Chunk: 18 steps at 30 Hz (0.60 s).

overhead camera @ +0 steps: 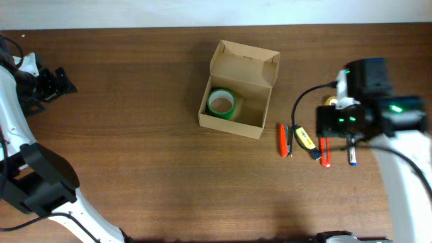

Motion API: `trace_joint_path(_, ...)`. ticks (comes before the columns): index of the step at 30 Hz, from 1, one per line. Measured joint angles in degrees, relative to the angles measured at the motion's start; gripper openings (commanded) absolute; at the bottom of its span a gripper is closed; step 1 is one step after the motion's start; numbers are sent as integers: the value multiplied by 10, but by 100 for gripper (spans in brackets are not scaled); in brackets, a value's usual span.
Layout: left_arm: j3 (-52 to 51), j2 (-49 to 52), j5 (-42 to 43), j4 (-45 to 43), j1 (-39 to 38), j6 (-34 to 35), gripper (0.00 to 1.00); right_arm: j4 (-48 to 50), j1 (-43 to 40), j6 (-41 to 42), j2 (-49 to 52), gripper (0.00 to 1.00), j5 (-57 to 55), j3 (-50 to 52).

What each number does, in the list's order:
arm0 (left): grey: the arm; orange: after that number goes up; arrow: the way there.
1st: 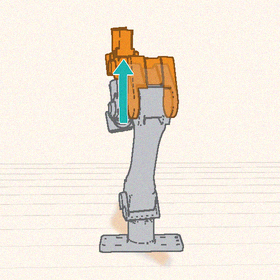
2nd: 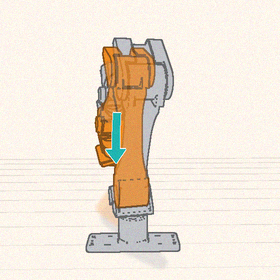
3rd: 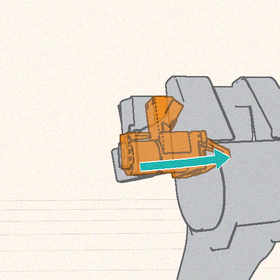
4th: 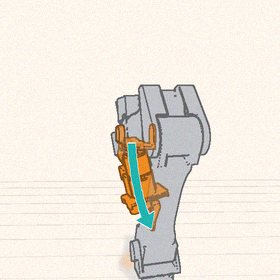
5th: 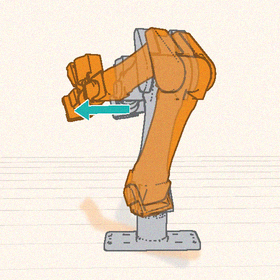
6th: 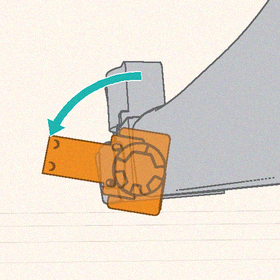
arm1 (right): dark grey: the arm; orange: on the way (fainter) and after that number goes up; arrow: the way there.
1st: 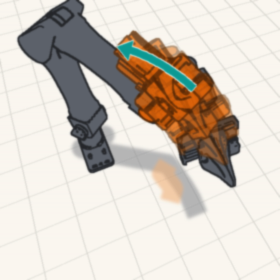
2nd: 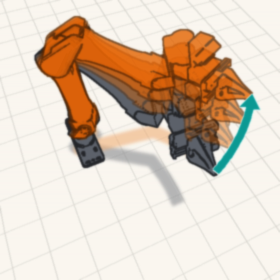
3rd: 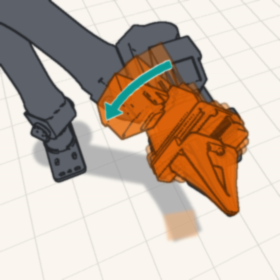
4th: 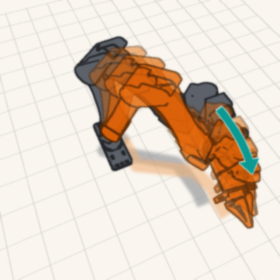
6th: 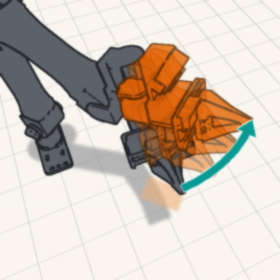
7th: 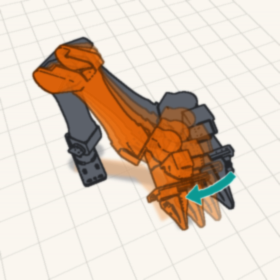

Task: Pack container
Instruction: 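Open the right gripper and withdraw it from the box, then move the right gripper down onto the yellow tape roll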

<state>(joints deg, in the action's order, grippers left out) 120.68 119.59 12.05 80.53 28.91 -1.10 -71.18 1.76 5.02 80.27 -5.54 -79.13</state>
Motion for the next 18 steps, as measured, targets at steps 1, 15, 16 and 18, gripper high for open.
trace_joint_path(1,0,0,0,0,0,0,100,24,-6,4,12,86,2,22)
trace_joint_path(15,0,0,0,0,0,0,100,121,-169,7,300,89,68,-23)
trace_joint_path(16,0,0,0,0,0,0,100,117,-173,6,316,89,70,-38)
trace_joint_path(18,0,0,0,0,0,0,100,112,-176,6,339,89,72,-70)
